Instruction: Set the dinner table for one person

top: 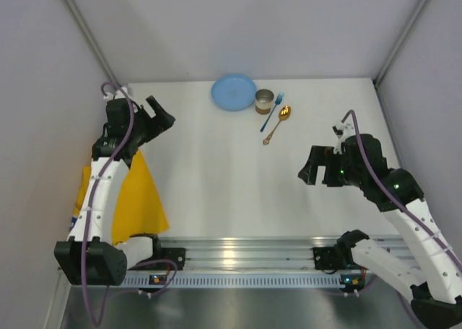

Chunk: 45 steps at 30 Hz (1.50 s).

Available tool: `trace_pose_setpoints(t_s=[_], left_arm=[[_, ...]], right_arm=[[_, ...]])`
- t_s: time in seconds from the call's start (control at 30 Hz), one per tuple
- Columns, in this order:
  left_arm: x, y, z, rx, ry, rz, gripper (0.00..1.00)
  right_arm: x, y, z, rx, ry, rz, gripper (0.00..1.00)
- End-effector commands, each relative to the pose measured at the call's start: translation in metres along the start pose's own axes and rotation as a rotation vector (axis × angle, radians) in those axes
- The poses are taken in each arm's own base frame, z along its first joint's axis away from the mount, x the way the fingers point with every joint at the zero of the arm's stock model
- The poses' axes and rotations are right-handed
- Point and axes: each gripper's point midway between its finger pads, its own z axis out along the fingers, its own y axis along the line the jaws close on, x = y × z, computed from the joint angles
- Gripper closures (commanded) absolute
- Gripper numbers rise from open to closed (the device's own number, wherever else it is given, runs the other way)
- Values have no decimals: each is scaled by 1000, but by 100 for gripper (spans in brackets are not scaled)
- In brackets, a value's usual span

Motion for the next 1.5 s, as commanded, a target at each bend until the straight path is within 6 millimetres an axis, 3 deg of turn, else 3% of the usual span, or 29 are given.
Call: trace_pose_setpoints(t_s=[0.0,0.07,0.1,0.17,0.23,0.27,0.33,0.37,0.47,0.6,0.8,1.1,1.33,1.43,1.47], left_arm=[[-5,-7,-25,-81,36,-270,2],[16,-5,-14,-13,76,-303,2],[20,-17,-9,88,95,-238,2],[42,20,2,-137,173,-260,1],[60,77,1,-434,215,-204,2],[88,101,-2,-561,341,-167,2],[108,127,-8,-689,440,-98,2],[127,150,-16,-801,505,-62,2],[156,168,-24,-855,576,-44,2],[164,174,-15,-830,555,-29,2],[170,198,-9,-929,600,47,2],[180,209,21,-877,622,16,6],[170,238,26,-909,607,-92,30],[168,249,24,-921,616,-119,55],[170,250,24,-921,625,-114,68]], right_arm=[[-7,4,-2,-17,-53,-33,0],[-7,4,-4,-20,-62,-31,0],[-8,3,-4,-16,-64,-32,0],[-11,2,-8,-7,-73,-33,0],[-10,-2,-11,16,-76,-32,0],[-10,-2,-13,15,-77,-26,0],[-9,-9,-16,45,-95,-20,0],[-7,-10,-15,48,-92,-16,0],[-1,-15,-17,69,-82,-12,0],[2,-21,-17,96,-69,-17,0],[-5,-20,-11,118,-47,-23,0],[-10,-20,-9,139,-39,-14,0],[-5,-27,-8,174,-30,0,0],[-4,-29,-8,182,-31,15,0],[-3,-29,-7,184,-29,22,0]])
